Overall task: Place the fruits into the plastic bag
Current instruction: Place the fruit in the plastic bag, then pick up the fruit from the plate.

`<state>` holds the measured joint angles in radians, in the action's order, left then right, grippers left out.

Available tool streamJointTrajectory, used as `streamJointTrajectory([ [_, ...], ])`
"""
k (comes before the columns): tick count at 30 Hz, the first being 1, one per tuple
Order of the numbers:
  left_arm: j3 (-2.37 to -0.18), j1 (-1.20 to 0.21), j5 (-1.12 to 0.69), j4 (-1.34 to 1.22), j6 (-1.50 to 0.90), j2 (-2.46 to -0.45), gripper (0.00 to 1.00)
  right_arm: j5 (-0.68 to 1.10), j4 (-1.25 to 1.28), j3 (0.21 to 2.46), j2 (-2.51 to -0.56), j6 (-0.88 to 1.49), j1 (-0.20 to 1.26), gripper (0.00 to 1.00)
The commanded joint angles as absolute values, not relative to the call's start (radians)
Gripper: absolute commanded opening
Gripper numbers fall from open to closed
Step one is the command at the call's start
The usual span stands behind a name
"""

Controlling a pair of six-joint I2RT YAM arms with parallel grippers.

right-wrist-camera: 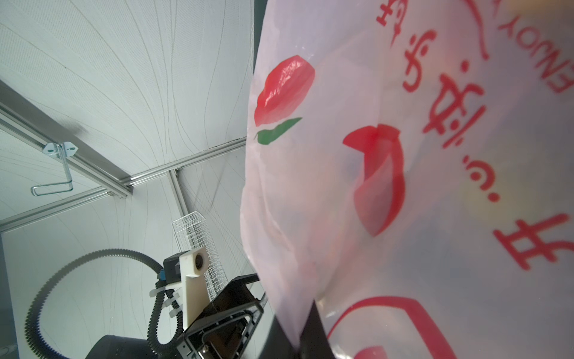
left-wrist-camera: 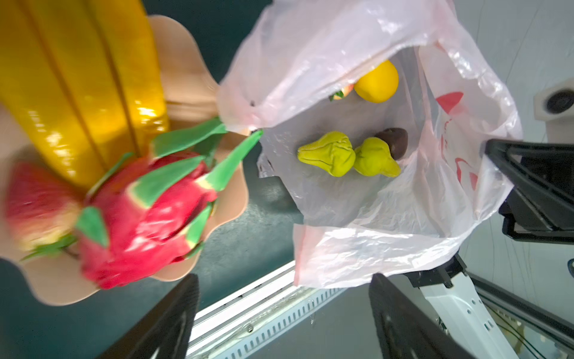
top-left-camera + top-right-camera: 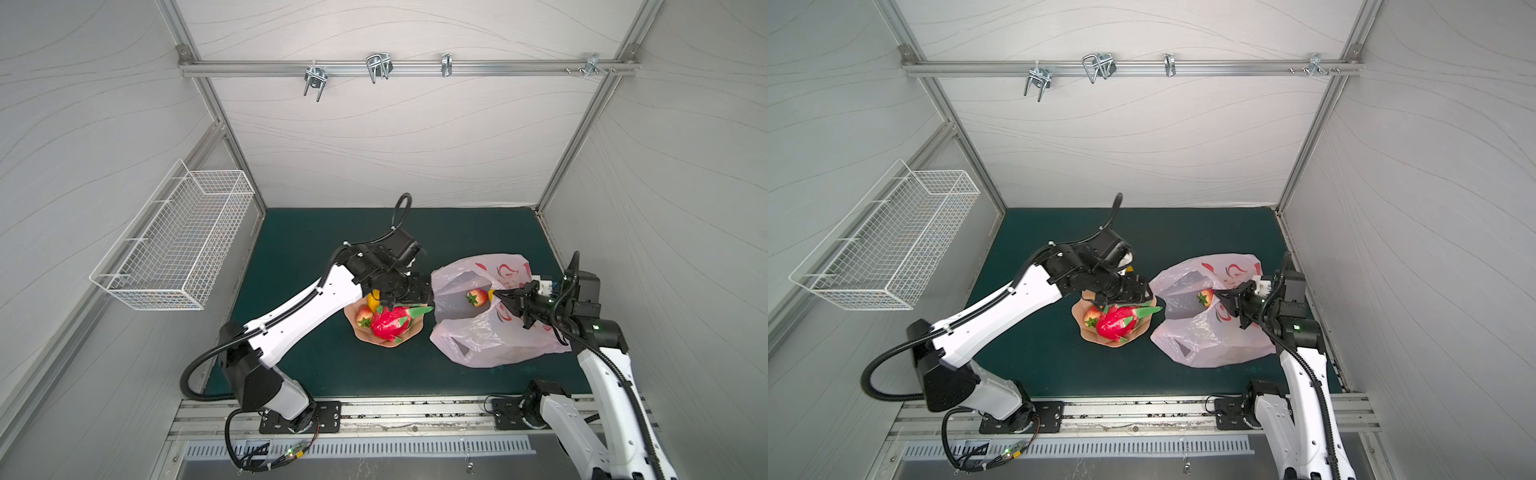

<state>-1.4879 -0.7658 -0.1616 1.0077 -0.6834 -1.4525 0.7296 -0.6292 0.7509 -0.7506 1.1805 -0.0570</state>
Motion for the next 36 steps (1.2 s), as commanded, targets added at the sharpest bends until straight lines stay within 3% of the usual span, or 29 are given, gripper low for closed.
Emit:
streamJointTrajectory([
  [1,-1.393,-0.664,-0.102,1.090,-0.625,-1.370,0.91,0.723,-0.642,0.761,-0.753,1.183,-0.063,0.00],
  [5,-1.316,-0.508,-0.113,1.138,-0.575,-1.298,0.91,0.727,-0.643,0.761,-0.756,1.176,-0.063,0.00],
  [10,-1.276,-0.436,-0.088,1.166,-0.513,-1.324,0.89,0.732,-0.644,0.762,-0.760,1.172,-0.064,0.00],
  [36,-1.250,-0.426,-0.052,1.048,-0.445,-1.625,0.72,0.732,-0.650,0.767,-0.764,1.162,-0.067,0.00],
])
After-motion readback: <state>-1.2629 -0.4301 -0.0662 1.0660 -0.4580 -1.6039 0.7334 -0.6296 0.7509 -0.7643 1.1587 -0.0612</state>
